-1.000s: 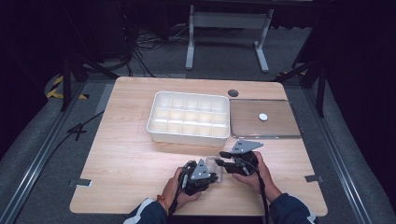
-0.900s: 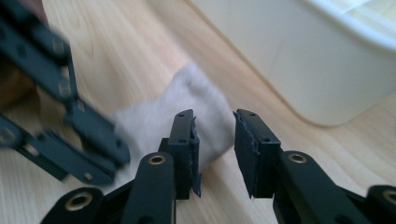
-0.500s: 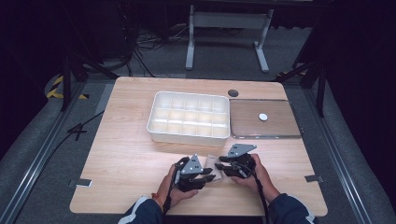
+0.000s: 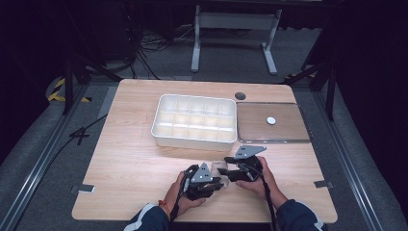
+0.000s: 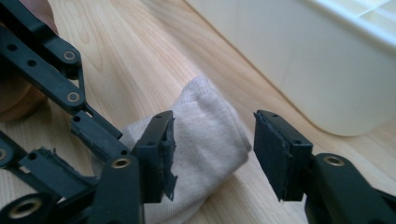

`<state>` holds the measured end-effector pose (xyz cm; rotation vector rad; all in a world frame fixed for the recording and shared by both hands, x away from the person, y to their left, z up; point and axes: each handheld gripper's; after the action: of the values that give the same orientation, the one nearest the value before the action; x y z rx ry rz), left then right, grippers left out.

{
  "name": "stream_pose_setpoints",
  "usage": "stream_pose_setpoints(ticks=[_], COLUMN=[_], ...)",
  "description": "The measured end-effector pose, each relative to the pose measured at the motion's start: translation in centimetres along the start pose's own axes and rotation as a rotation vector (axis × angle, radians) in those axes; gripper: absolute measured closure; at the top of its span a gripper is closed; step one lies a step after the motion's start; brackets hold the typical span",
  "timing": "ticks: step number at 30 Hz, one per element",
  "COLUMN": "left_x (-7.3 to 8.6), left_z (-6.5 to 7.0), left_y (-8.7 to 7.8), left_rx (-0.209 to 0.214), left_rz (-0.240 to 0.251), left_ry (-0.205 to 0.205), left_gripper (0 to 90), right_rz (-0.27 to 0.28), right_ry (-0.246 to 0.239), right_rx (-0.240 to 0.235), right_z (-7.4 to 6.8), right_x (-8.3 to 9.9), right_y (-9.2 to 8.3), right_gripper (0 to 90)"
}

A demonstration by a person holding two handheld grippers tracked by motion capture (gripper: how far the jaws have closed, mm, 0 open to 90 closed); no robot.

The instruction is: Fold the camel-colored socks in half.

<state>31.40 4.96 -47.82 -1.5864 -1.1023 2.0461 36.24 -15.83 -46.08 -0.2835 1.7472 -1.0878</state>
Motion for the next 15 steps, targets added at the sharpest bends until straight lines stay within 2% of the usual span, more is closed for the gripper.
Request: stream_pose_setpoints(ticks=[2, 4, 5, 9, 10, 14, 15], left_x=[0.1, 0.1, 0.1, 0.2, 0.7, 2.1, 3.1], left_z=[0.1, 0.2, 0.2, 0.9, 1.2, 1.0, 0.8], left_y=[-0.1, -0.5, -0.5, -2.4, -3.2, -4.5, -5.5], left_rx=[0.005, 0.007, 0.007, -0.051, -0.088, -0.09, -0.103], left_rz=[-0.002, -0.014, -0.014, -0.078, -0.123, -0.144, -0.161], left_ry=[-0.001, 0.024, 0.024, 0.102, 0.134, 0.125, 0.116], left_gripper=[74.1, 68.9, 66.5, 61.3, 61.3, 62.0, 62.3], right_rz=[0.004, -0.011, -0.011, -0.027, -0.029, -0.006, 0.006], right_ry=[0.015, 0.026, 0.026, 0.027, 0.02, 0.007, 0.001], right_rx=[-0.021, -0.045, -0.045, -0.07, -0.067, -0.057, -0.062], right_z=[0.3, 0.6, 0.6, 0.7, 0.7, 0.3, 0.1], right_x=[0.0, 0.1, 0.1, 0.3, 0.2, -0.3, -0.5], right_y=[0.4, 0.7, 0.7, 0.8, 0.6, -0.2, -0.3], right_gripper=[45.4, 43.7, 43.7, 42.0, 42.0, 42.1, 41.7])
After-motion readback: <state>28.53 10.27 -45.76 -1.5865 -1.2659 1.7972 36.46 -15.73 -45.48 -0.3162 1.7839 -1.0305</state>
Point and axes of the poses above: each handheld gripper's, and its own axes: y roughly forward along the jaws, x roughly out of its underside, z roughly to its right, and after that the axes turned 11 degrees about -z, right-handed
